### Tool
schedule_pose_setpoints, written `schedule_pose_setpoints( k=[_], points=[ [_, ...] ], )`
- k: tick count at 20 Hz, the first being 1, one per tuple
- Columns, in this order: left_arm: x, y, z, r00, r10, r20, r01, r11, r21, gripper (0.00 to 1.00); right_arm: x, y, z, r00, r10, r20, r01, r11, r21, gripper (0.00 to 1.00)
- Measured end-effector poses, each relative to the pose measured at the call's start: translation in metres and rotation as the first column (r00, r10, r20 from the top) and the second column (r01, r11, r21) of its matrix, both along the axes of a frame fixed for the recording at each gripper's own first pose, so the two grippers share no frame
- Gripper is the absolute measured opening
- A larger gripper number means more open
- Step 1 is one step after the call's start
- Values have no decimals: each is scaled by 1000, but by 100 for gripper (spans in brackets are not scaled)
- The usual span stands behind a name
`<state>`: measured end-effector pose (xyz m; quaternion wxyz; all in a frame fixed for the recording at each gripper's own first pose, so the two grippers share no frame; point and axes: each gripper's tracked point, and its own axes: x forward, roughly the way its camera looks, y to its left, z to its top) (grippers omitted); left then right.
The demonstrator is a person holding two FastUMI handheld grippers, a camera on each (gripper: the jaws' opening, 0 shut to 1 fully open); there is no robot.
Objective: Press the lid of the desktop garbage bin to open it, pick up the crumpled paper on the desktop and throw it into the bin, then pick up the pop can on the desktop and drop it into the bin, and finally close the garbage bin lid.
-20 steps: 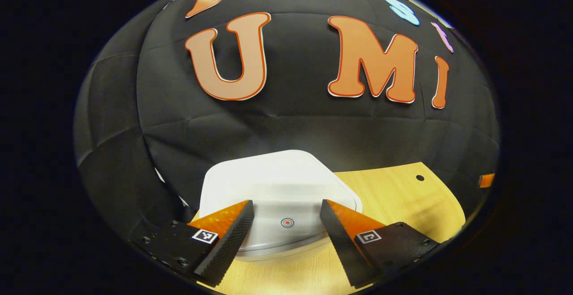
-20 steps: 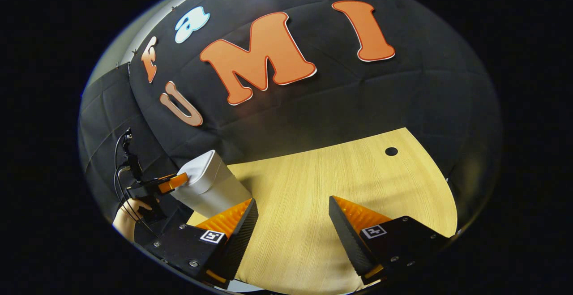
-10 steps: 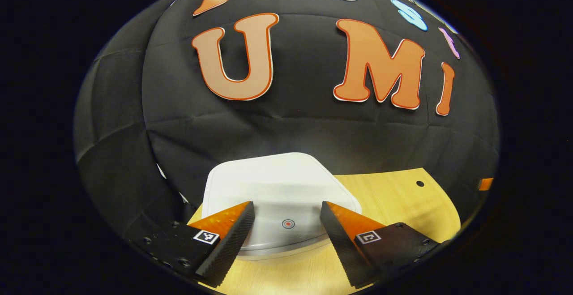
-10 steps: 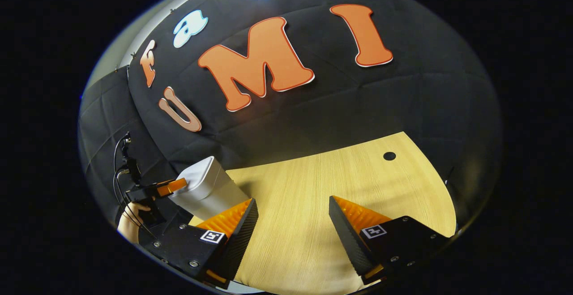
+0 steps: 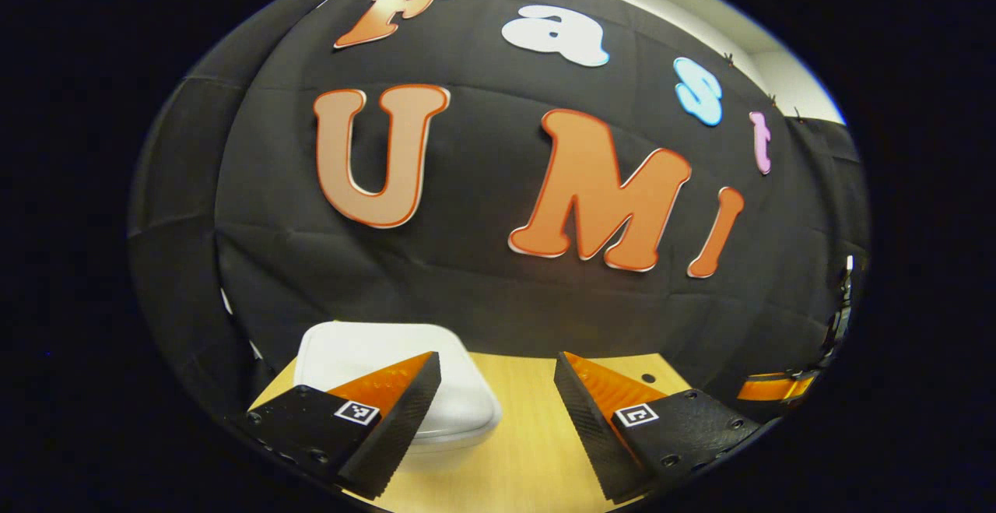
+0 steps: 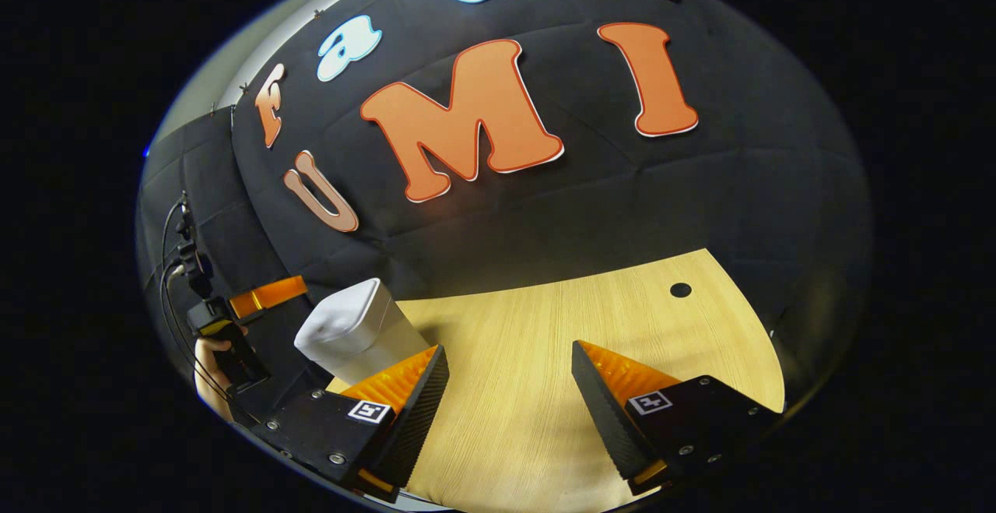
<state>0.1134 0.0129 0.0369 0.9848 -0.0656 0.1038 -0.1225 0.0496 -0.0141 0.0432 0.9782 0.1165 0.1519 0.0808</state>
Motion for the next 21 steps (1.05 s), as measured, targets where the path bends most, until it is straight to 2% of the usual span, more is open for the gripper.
schedule_pose_setpoints(
  k=[3,7,9,13,17,21],
  points=[
    [-11,-27,24,998,-22,66,23,1000,-11,94,-4,1,7,999,-8,32,9,1000,-27,95],
    [-30,-50,29,993,-53,107,52,999,15,94,-10,2,15,997,-19,74,24,998,-55,95],
    [-39,-58,23,991,-60,116,57,998,34,94,-14,-2,22,991,-43,124,54,995,-87,95],
    [-54,-72,22,986,-61,154,61,998,8,94,-21,-10,42,965,-90,247,135,976,-169,95],
    [-59,-79,9,990,-62,127,50,994,94,94,-26,-8,45,964,-103,243,143,978,-154,94],
    [-64,-77,9,988,-22,156,-2,988,157,94,-30,-12,50,959,-112,260,156,976,-154,94]
  ],
)
